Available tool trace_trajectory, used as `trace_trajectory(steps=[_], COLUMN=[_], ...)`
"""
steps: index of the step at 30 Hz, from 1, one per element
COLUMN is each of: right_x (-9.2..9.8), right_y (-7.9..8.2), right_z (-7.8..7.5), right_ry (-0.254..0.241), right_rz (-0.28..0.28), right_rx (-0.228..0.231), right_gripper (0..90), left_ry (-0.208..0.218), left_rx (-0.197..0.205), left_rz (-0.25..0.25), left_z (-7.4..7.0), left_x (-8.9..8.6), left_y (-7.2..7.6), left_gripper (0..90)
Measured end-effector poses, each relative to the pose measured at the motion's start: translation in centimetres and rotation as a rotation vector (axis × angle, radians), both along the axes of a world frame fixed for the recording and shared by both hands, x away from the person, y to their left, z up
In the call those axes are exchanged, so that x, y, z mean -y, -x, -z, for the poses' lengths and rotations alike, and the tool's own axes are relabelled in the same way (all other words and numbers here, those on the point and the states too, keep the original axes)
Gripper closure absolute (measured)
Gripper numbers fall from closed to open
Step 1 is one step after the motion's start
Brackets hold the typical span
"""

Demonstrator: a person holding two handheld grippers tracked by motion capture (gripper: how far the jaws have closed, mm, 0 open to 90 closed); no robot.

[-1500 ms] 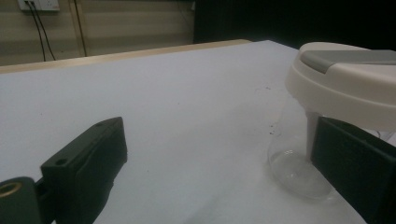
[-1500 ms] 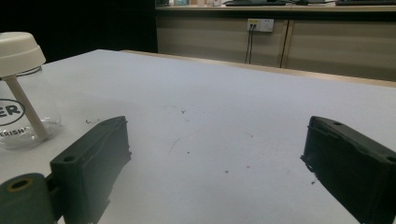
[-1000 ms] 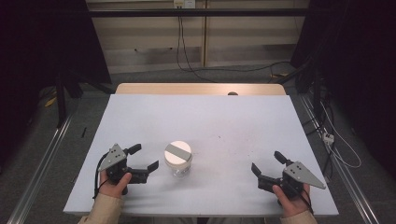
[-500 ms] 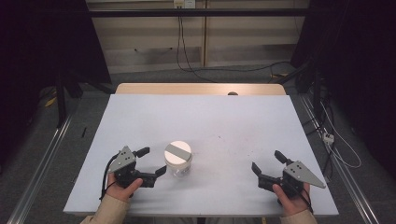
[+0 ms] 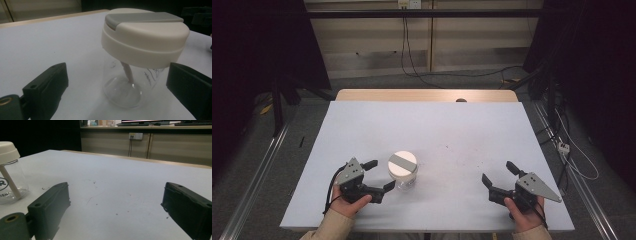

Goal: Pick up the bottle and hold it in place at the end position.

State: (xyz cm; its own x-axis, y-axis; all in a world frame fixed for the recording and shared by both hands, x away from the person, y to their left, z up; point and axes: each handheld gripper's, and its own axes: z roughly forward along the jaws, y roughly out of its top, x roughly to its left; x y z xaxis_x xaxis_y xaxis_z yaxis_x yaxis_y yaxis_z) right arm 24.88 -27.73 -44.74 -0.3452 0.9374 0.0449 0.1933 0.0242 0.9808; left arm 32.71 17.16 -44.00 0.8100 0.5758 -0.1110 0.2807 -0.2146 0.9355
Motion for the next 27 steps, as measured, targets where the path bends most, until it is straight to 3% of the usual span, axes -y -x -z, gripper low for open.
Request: trace_trajectory(steps=[14, 16, 27], right_x=[0.3, 0.3, 0.3], right_y=[0.0, 0.0, 0.1], right_z=[0.0, 0.0, 0.0], right_ry=[0.000, -0.002, -0.001], right_rz=[0.008, 0.009, 0.010], right_rx=[0.000, 0.000, -0.001], right_gripper=[7.0, 7.0, 7.0], left_ry=[-0.020, -0.045, -0.068], left_rx=[-0.017, -0.013, -0.032], left_rz=[0.028, 0.013, -0.014], left_z=[0.2, 0.3, 0.6], left_x=[1.2, 1.7, 4.3], left_y=[0.1, 0.1, -0.3], left_gripper=[3.5, 3.5, 3.7])
